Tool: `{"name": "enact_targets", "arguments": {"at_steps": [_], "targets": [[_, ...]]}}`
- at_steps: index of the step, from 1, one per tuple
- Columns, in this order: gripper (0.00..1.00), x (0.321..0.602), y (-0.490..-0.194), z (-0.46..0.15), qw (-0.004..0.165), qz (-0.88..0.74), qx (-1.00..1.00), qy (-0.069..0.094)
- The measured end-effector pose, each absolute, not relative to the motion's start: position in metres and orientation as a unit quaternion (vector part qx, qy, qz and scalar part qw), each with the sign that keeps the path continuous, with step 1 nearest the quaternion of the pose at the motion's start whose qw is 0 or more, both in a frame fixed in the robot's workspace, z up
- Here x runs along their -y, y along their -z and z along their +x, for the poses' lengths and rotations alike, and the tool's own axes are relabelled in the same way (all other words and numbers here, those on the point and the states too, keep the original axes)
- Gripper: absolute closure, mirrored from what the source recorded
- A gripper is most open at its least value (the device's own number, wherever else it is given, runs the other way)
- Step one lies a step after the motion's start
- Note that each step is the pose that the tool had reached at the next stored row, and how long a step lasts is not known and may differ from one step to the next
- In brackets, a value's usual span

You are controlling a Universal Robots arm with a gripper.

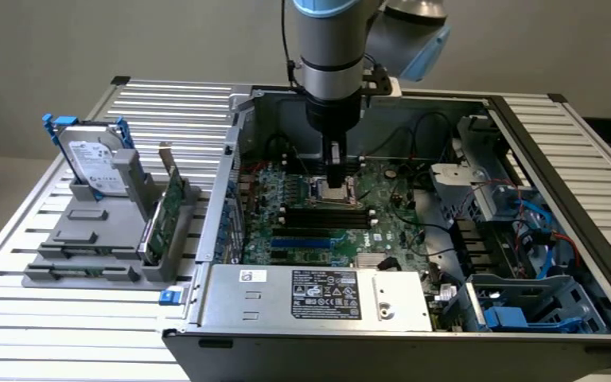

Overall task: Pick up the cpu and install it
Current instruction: 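Place the cpu into insertion slot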

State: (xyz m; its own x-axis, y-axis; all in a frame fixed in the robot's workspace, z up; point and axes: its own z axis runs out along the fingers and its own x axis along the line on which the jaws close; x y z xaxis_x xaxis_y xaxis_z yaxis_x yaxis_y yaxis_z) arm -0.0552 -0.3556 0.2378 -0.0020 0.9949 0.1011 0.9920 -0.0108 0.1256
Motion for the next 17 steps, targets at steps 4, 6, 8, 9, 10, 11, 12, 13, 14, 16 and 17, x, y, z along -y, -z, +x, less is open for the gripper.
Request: {"name": "enact_targets", "arguments": {"at_steps": [4, 6, 8, 9, 10, 11, 12, 13, 14, 16, 17], "targets": [[0.37, 0.356, -0.254, -0.055, 0.008, 0.706, -0.703, -0.080], [0.37, 0.356, -0.263, -0.055, 0.008, 0.707, -0.703, -0.079], [0.37, 0.356, -0.269, -0.055, 0.007, 0.707, -0.703, -0.079], [0.37, 0.356, -0.272, -0.055, 0.007, 0.707, -0.703, -0.079], [0.37, 0.356, -0.273, -0.055, 0.007, 0.707, -0.703, -0.079], [0.39, 0.356, -0.274, -0.055, 0.007, 0.707, -0.703, -0.079], [0.46, 0.356, -0.275, -0.055, 0.007, 0.707, -0.703, -0.079], [0.52, 0.356, -0.276, -0.055, 0.007, 0.707, -0.703, -0.079], [0.52, 0.356, -0.276, -0.055, 0.007, 0.707, -0.703, -0.079], [0.64, 0.356, -0.277, -0.053, 0.006, 0.707, -0.703, -0.078], [0.64, 0.356, -0.277, -0.052, 0.006, 0.707, -0.703, -0.078]]}}
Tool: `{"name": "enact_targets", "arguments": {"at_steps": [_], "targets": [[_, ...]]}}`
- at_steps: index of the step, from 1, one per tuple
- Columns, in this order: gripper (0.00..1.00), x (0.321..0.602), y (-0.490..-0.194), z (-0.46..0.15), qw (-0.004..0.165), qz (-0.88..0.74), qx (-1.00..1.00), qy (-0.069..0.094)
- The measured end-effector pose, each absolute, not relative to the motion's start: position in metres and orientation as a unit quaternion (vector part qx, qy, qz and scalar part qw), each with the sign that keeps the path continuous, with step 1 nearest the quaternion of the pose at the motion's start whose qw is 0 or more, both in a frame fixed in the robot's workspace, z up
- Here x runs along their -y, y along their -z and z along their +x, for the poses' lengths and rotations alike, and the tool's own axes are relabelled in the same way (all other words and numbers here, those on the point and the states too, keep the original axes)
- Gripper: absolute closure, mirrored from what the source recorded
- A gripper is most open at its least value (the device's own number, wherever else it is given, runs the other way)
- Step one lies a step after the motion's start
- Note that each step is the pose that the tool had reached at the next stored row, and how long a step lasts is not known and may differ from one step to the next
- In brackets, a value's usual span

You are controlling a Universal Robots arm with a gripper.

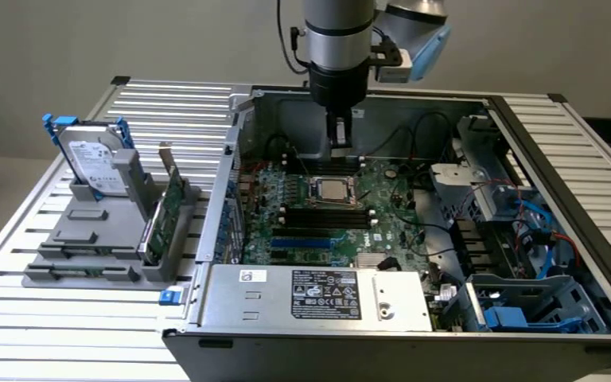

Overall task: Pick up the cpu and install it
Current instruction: 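Place the cpu into insertion slot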

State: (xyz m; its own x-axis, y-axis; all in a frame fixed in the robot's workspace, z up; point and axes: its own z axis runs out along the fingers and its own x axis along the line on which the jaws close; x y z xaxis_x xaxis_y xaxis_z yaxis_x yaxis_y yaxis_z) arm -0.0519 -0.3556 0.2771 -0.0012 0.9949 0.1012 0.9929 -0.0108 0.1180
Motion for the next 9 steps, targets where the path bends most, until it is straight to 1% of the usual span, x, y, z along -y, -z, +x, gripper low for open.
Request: {"name": "enact_targets", "arguments": {"at_steps": [1, 9], "targets": [[0.70, 0.356, -0.277, -0.050, 0.006, 0.707, -0.703, -0.077], [0.70, 0.355, -0.277, -0.019, 0.005, 0.707, -0.703, -0.076]]}}
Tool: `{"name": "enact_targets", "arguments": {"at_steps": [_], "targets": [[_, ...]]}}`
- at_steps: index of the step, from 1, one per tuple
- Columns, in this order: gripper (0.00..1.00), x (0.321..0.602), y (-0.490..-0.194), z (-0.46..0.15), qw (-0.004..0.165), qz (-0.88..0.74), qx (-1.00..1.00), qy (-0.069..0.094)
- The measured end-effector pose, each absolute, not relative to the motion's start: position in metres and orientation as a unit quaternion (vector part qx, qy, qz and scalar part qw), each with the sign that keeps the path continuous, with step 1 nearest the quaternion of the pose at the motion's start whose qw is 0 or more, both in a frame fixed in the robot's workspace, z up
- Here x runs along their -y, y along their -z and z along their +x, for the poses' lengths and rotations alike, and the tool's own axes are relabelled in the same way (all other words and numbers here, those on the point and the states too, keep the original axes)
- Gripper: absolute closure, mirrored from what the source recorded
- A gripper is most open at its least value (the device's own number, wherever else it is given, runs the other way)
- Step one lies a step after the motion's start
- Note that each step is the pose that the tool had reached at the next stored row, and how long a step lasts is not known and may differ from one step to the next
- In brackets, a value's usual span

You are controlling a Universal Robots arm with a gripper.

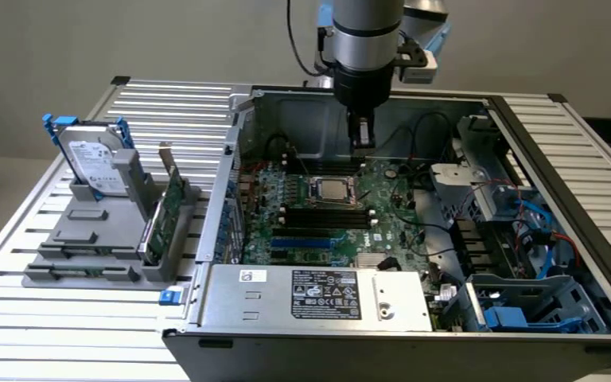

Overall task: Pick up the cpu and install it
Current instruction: 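Place the cpu into insertion slot, then close the cpu cover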

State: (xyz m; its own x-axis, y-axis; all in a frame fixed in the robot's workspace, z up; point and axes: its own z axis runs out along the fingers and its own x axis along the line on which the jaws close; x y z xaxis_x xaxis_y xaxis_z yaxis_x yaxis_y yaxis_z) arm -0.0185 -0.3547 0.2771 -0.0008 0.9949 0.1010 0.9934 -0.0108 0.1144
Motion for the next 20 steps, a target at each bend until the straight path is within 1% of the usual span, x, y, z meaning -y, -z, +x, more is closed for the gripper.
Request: {"name": "enact_targets", "arguments": {"at_steps": [1, 2, 3, 4, 5, 6, 14, 20], "targets": [[0.70, 0.355, -0.277, -0.014, 0.005, 0.707, -0.703, -0.076], [0.73, 0.354, -0.277, -0.010, 0.005, 0.707, -0.703, -0.076], [0.79, 0.354, -0.277, -0.006, 0.005, 0.707, -0.703, -0.076], [0.79, 0.354, -0.277, -0.002, 0.005, 0.707, -0.703, -0.076], [0.85, 0.354, -0.277, 0.002, 0.005, 0.707, -0.703, -0.076], [0.89, 0.354, -0.277, 0.007, 0.005, 0.707, -0.703, -0.076], [0.89, 0.353, -0.276, 0.041, 0.004, 0.707, -0.703, -0.076], [0.89, 0.352, -0.266, 0.045, 0.004, 0.707, -0.703, -0.076]]}}
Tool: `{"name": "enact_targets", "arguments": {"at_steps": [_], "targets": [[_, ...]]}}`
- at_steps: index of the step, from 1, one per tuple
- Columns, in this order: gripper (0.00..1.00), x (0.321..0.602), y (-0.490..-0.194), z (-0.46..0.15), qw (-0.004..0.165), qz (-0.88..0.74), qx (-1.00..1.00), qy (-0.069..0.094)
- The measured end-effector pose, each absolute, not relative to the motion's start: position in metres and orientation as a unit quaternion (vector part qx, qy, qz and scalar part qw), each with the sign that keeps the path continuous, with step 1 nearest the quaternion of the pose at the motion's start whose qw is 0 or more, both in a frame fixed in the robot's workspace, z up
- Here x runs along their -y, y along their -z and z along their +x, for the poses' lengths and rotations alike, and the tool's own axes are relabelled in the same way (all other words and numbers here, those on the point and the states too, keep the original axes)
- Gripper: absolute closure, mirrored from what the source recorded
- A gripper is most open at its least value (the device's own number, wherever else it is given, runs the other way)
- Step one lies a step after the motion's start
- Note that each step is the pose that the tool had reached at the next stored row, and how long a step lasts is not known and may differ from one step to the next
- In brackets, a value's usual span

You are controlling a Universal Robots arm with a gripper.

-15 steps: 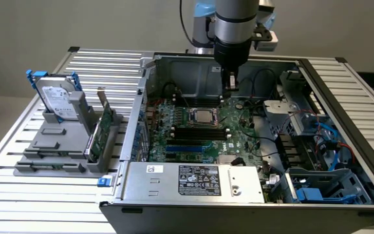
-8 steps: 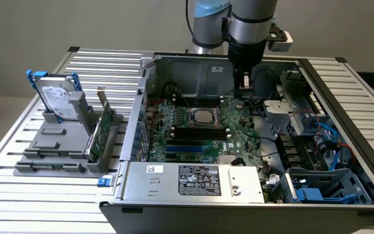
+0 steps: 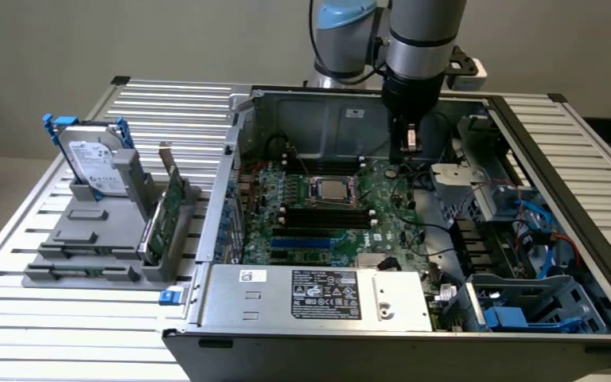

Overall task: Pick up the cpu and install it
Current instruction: 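Close the cpu cover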

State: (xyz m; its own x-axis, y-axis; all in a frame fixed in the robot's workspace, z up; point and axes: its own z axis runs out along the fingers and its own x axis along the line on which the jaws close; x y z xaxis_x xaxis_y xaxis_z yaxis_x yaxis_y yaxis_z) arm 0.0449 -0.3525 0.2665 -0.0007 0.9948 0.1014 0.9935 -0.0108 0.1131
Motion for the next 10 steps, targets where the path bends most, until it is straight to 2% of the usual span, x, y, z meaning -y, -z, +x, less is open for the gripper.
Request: {"name": "enact_targets", "arguments": {"at_steps": [10], "targets": [[0.89, 0.352, -0.248, 0.045, 0.004, 0.707, -0.703, -0.076]]}}
